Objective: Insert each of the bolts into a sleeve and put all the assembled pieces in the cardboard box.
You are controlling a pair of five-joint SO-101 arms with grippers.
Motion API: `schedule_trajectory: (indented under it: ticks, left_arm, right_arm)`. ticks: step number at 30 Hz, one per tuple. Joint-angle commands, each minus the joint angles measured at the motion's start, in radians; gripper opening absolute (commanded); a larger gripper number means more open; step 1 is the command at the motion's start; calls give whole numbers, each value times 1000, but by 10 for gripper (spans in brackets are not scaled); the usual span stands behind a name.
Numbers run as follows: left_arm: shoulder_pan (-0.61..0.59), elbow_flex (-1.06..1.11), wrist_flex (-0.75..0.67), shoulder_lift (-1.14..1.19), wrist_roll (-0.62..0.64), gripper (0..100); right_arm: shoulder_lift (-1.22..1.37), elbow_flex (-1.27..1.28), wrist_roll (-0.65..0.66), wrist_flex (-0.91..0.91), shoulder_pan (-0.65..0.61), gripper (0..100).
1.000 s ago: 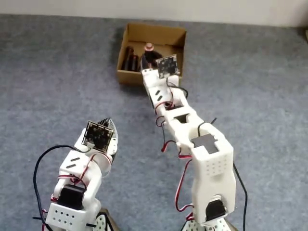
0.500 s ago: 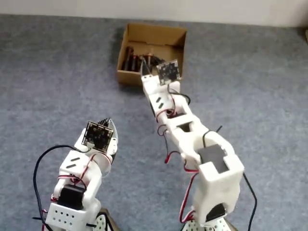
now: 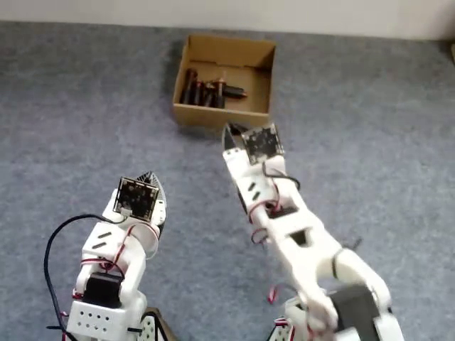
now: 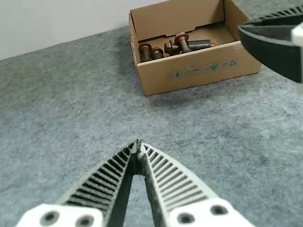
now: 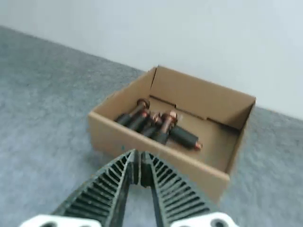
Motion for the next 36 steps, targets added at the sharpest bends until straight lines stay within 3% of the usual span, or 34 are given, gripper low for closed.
schedule_trajectory:
  ticks: [1, 14, 21, 26, 31, 36]
  left_arm:
    - [-10, -24, -18, -10, 0, 6]
    - [-8, -1, -23, -10, -3, 6]
    - [-8, 1, -23, -10, -5, 6]
    - [-8, 31, -23, -10, -6, 6]
    - [-13, 31, -5, -4, -3, 6]
    - [-15, 31, 150, -8, -3, 6]
  right_arm:
    - [-257, 82, 5, 150, 4, 4]
    - [-1129, 427, 3, 713, 53, 4]
    - [-1514, 489, -123, 1099, 133, 4]
    - [-1481, 493, -249, 1188, 216, 4]
    - [-1481, 496, -295, 1353, 237, 4]
    - [-1481, 519, -295, 1472, 237, 4]
